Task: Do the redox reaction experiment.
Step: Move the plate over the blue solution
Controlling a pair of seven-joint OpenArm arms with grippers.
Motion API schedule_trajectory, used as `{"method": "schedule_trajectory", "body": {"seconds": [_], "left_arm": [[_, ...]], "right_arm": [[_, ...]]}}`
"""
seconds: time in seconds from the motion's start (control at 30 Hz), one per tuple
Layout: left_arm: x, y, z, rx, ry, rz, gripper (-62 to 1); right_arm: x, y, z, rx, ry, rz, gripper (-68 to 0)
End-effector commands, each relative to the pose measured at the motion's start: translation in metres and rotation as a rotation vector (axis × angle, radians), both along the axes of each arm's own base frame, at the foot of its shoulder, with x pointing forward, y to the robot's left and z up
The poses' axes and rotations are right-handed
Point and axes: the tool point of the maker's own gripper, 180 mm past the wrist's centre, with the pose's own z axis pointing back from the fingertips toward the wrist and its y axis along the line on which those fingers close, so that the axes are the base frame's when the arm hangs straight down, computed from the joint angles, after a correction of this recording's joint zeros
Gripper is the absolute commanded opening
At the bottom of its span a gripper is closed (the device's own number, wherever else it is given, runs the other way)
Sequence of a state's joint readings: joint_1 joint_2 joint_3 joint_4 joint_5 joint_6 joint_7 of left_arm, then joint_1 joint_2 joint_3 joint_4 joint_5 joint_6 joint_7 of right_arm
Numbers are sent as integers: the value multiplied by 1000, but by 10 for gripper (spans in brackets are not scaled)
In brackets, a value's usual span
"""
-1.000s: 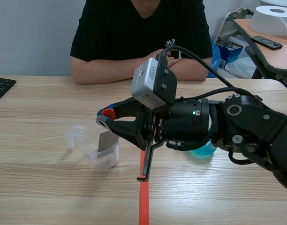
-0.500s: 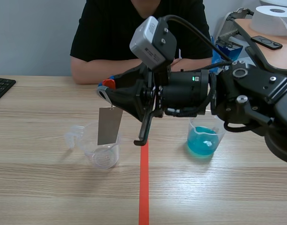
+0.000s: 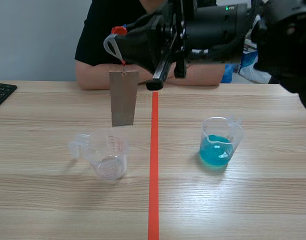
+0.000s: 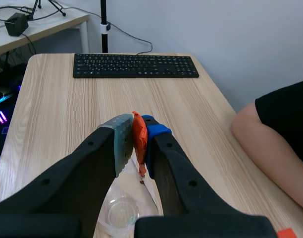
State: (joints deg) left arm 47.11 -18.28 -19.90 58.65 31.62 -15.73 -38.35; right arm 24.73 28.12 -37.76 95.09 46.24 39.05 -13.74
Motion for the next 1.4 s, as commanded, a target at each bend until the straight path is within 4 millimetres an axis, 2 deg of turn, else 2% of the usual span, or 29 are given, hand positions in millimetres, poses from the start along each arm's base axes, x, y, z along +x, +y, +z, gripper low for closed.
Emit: {"method": "schedule_trajectory", "body": {"seconds": [0.0, 0.27, 0.67, 0.9, 1.13, 1.37], "left_arm": [[2, -2, 4, -10, -13, -8, -524], [7, -6, 9, -38, -47, -8, -524], [13, -15, 19, -90, -106, -27, -524], [17, -21, 28, -133, -156, -44, -524], [21, -27, 37, -169, -198, -58, -524], [22, -29, 40, -186, -218, -64, -524]], "right_arm": [[2, -4, 18, 20, -21, -3, -660], [9, -40, 46, -1, 12, -61, -660], [21, -115, 57, -89, 65, -187, -661], [26, -147, 50, -145, 85, -264, -662], [43, -173, 42, -120, 126, -329, -662], [49, -182, 35, -90, 150, -338, -662]]}}
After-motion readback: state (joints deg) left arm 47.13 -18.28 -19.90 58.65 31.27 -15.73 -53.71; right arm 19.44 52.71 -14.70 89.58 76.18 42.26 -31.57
